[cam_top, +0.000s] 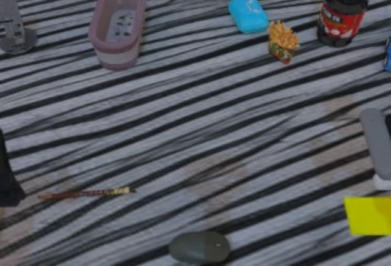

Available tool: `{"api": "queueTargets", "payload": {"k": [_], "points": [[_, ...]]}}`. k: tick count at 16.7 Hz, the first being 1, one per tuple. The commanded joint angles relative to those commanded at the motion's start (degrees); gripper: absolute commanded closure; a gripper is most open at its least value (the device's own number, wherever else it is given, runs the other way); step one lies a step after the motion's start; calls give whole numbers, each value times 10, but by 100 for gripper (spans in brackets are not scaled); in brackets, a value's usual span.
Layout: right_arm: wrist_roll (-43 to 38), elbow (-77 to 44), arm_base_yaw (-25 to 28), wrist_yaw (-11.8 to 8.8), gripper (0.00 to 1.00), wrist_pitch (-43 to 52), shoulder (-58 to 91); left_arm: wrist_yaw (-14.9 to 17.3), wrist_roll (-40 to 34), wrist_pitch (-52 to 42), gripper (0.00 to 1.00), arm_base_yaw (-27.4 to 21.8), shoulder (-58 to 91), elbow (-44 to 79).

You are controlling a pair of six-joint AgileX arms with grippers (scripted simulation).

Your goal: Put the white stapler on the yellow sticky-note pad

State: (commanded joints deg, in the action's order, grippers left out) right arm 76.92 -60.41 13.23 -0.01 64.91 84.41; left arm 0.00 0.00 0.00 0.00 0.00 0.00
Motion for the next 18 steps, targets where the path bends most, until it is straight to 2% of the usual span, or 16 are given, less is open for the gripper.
{"api": "queueTargets", "payload": {"k": [6, 14, 18], "points": [[0, 12, 4, -1, 100, -21, 10, 0, 0, 0, 0, 0, 0, 0], [-1, 133, 0, 0, 100, -214, 82, 0, 0, 0, 0, 0, 0, 0], [-1, 155, 0, 0, 100, -249, 94, 0, 0, 0, 0, 0, 0, 0]]}}
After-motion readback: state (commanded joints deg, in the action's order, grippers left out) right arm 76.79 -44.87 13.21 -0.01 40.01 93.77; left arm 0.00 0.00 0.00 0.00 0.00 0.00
